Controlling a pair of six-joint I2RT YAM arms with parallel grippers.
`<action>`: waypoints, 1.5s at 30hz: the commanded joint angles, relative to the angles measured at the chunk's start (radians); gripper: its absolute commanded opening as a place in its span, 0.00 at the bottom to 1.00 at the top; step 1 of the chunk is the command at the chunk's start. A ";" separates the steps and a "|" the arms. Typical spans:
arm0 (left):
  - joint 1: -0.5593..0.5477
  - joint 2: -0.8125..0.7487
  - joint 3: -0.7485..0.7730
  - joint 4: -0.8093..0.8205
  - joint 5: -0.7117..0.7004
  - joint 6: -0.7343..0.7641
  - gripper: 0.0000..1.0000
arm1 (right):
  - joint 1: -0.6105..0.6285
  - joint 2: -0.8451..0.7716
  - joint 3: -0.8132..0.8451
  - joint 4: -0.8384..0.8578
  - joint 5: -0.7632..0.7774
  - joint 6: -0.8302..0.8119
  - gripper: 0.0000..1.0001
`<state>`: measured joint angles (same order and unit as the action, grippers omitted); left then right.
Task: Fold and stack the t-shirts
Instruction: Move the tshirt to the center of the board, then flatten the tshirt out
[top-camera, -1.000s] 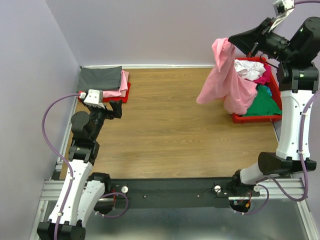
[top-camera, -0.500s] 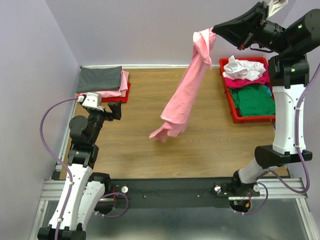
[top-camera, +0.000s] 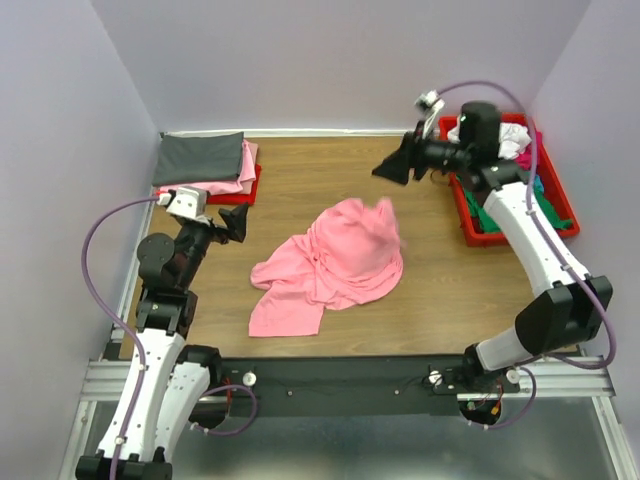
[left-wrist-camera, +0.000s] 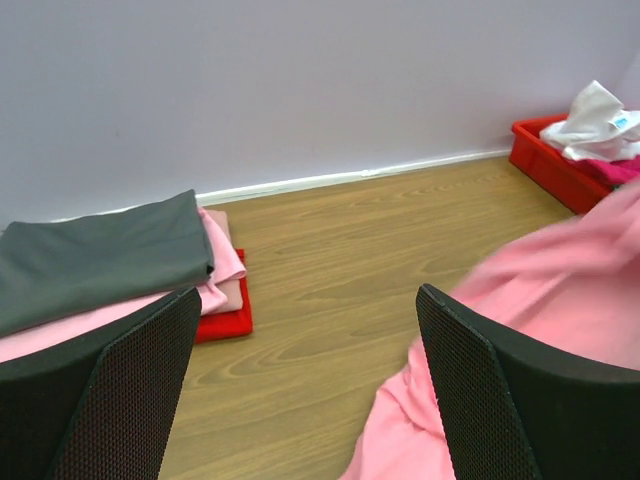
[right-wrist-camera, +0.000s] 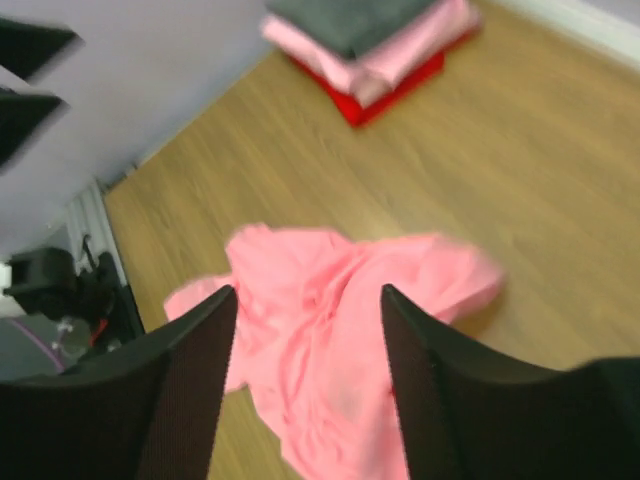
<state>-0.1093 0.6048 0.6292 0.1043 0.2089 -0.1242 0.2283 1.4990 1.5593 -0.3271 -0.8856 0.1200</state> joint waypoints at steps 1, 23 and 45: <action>0.000 0.023 -0.013 0.044 0.125 0.001 0.95 | 0.023 -0.072 -0.146 -0.087 0.167 -0.212 0.77; -0.458 0.334 0.033 -0.101 0.054 -0.221 0.82 | -0.336 -0.520 -0.835 -0.050 0.140 -0.419 1.00; -0.935 0.792 0.174 -0.479 -0.562 -0.595 0.75 | -0.351 -0.507 -0.829 -0.052 0.145 -0.407 1.00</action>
<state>-1.0271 1.3212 0.7624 -0.2882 -0.2001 -0.6834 -0.1181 0.9947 0.7185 -0.3904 -0.7273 -0.2882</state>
